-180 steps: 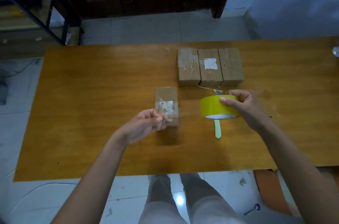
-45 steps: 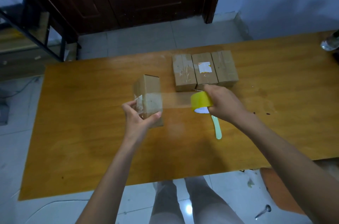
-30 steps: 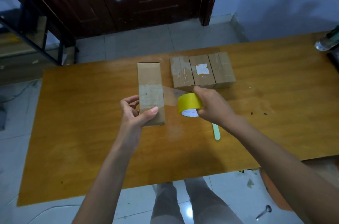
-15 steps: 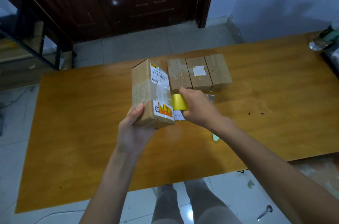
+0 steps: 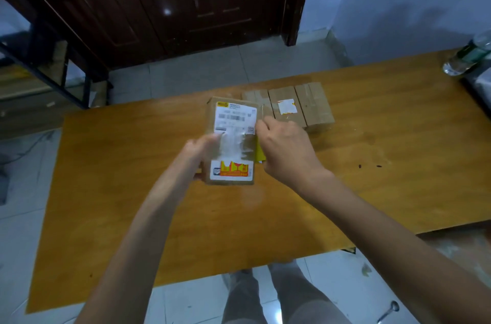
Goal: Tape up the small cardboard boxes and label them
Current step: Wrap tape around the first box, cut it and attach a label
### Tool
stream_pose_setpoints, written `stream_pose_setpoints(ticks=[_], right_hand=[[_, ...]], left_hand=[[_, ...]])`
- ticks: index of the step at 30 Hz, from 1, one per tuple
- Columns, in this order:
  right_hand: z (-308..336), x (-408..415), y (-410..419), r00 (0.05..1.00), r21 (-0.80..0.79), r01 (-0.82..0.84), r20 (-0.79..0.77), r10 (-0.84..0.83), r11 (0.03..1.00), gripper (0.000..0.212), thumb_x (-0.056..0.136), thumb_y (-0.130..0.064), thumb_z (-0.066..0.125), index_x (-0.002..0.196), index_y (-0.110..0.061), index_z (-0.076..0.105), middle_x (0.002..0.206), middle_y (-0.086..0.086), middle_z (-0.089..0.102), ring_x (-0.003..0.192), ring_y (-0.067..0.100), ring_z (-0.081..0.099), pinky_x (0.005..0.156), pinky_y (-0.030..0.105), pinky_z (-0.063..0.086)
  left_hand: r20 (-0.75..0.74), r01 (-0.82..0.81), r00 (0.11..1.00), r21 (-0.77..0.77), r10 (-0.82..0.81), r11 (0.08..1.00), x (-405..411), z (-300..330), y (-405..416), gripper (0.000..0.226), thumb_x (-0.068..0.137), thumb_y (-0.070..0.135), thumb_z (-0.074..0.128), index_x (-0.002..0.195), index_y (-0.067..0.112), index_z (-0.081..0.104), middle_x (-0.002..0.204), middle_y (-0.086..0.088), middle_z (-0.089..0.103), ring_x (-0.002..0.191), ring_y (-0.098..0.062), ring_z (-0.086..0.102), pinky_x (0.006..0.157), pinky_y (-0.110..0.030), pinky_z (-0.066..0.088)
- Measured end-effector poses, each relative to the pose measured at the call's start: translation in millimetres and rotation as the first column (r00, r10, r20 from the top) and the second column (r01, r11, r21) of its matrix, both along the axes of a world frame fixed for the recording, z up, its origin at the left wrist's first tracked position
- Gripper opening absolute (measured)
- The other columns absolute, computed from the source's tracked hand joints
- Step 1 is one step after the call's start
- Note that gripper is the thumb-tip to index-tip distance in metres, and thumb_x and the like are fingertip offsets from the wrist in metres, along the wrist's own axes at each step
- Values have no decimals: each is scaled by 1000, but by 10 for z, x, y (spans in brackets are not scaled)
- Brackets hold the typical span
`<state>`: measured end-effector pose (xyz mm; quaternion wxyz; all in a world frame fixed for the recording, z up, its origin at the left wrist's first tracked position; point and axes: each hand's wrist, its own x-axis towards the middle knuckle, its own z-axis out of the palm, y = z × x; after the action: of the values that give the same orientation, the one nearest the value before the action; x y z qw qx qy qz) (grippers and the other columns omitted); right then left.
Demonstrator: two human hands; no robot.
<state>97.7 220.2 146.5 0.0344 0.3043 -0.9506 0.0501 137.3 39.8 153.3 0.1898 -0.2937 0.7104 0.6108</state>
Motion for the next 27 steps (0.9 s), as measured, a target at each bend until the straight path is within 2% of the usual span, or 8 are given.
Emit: stream_pose_setpoints(ticks=[2,5,7,9,12,16,21,27], right_hand=[[54,24,-52,999,-33,-29,-39,27,999,31,73,-4,62,100,-11,47,87,3,50,67,20,43,62,30,27],[149,-11,26,997,-112,-66,-35,63,992,42,70,-8,67,109,-11,51,95,3,58,81,23,55,70,32,37],[187,-33,177,999,-157,-43,-40,37,987,46,64,-15,72,107,-14,55,96,1,61,87,24,56,75,38,41],[173,-33,301,1000,-235,8,-17,-13,972,44,62,-16,75,103,-13,59,95,1,62,89,26,54,71,38,42],[92,13,338,998,-316,63,19,-60,947,40,63,1,70,100,-9,60,93,5,61,81,27,55,58,31,37],[102,20,329,993,-278,51,-86,-77,959,37,66,6,68,100,-6,59,90,11,57,69,26,52,57,29,30],[120,5,447,984,-43,29,-177,-36,999,35,70,8,54,99,-10,60,86,7,52,76,27,53,74,35,32],[56,73,335,989,-30,65,-132,-68,997,39,67,12,48,97,-8,62,82,7,51,71,28,51,71,36,34]], left_hand=[[-106,50,993,-66,-57,997,37,-23,93,57,69,67,72,103,22,69,87,0,76,78,-15,73,63,-25,55],[-196,-132,971,22,134,991,116,-148,212,44,73,59,68,99,23,71,88,2,77,79,-14,74,62,-25,57],[-194,-212,953,127,234,969,158,-194,228,48,74,60,68,105,23,71,94,0,77,83,-17,74,61,-26,57],[-186,-236,946,157,264,959,196,-237,206,53,73,62,67,109,23,70,96,-1,77,85,-19,74,62,-27,58],[-174,-257,943,159,284,953,249,-253,214,56,70,65,67,107,23,71,95,-2,77,84,-21,74,64,-31,58],[-115,-298,939,195,323,935,278,-240,150,63,63,67,68,104,18,72,97,-9,76,86,-26,73,77,-38,58],[-98,-257,954,217,283,942,348,-146,-38,65,60,67,67,102,17,69,87,-6,76,71,-19,74,53,-25,55],[-121,-190,964,316,238,930,419,-87,-57,62,62,65,64,101,17,69,87,-6,77,71,-19,74,54,-24,57]])
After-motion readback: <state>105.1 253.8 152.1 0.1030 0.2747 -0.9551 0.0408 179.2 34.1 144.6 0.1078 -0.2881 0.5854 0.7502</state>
